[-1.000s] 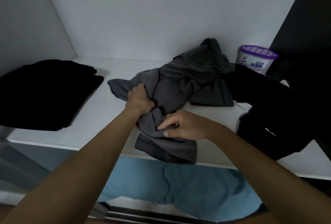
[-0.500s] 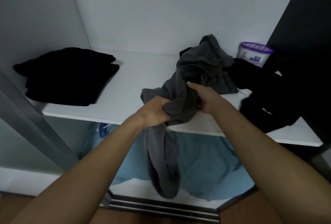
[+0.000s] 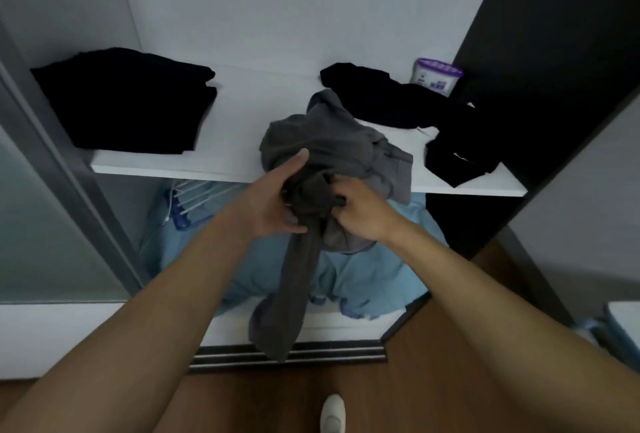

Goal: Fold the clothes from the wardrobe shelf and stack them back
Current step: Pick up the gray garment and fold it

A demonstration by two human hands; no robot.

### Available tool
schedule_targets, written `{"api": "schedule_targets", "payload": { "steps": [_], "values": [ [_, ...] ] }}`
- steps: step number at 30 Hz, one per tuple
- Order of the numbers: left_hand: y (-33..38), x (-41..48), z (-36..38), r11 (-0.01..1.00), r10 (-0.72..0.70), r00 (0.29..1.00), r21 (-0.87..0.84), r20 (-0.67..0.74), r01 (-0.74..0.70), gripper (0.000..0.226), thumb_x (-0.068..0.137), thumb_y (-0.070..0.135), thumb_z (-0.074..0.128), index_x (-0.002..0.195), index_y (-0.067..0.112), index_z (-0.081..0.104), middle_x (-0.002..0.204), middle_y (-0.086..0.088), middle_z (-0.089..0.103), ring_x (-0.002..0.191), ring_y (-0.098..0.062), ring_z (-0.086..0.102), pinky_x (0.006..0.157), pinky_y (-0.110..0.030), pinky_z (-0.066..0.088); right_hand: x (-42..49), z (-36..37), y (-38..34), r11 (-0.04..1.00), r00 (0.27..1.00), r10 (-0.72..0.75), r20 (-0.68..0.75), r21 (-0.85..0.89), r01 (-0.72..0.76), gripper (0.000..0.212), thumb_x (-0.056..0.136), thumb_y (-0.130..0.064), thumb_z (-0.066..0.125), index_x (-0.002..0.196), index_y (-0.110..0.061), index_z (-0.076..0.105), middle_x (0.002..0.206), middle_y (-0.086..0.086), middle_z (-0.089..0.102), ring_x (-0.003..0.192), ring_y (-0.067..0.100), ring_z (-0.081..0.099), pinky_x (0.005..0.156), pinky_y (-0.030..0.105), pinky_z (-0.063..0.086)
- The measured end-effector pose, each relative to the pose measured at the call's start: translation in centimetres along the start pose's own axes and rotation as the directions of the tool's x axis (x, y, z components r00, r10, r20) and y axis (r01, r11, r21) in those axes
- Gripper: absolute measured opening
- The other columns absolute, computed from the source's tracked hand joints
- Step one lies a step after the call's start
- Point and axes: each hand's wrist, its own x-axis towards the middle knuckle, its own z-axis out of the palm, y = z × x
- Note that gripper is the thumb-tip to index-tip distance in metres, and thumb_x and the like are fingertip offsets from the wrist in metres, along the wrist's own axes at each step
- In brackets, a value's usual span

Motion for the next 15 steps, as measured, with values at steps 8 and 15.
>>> {"api": "schedule_targets", "payload": {
  "steps": [8,15],
  "values": [
    [-2.3,0.6,2.3,0.990,0.089,0.964,-0.081,-0.248,-0.113,0.028,0.098,0.019,0.052,0.121,0.004,0.060,0.094,-0.014,0.065,0.080,-0.024,0.062,0.066,-0.032,0.051,-6.1,0.9,-2.2,1.000,1.000,-0.016,-0.020,-0.015,0.016,0.024,0.085,0.002,0.059,0.106,-0.004,0.067,0.108,0.004,0.063,0.099,0.016,0.058,0.081,0.029,0.045],
    [-4.0,-2.2,2.6,0.991,0.121,0.931,0.093,-0.345,-0.095,0.040,0.092,0.025,0.064,0.129,0.012,0.060,0.114,-0.014,0.065,0.099,-0.030,0.062,0.068,-0.036,0.053,-10.6,-1.6,-2.8,0.770,0.907,0.375,0.195,0.479,-0.421,0.006,0.089,-0.027,0.075,0.095,-0.025,0.076,0.089,-0.012,0.078,0.085,-0.001,0.071,0.070,0.012,0.053]
  ]
}}
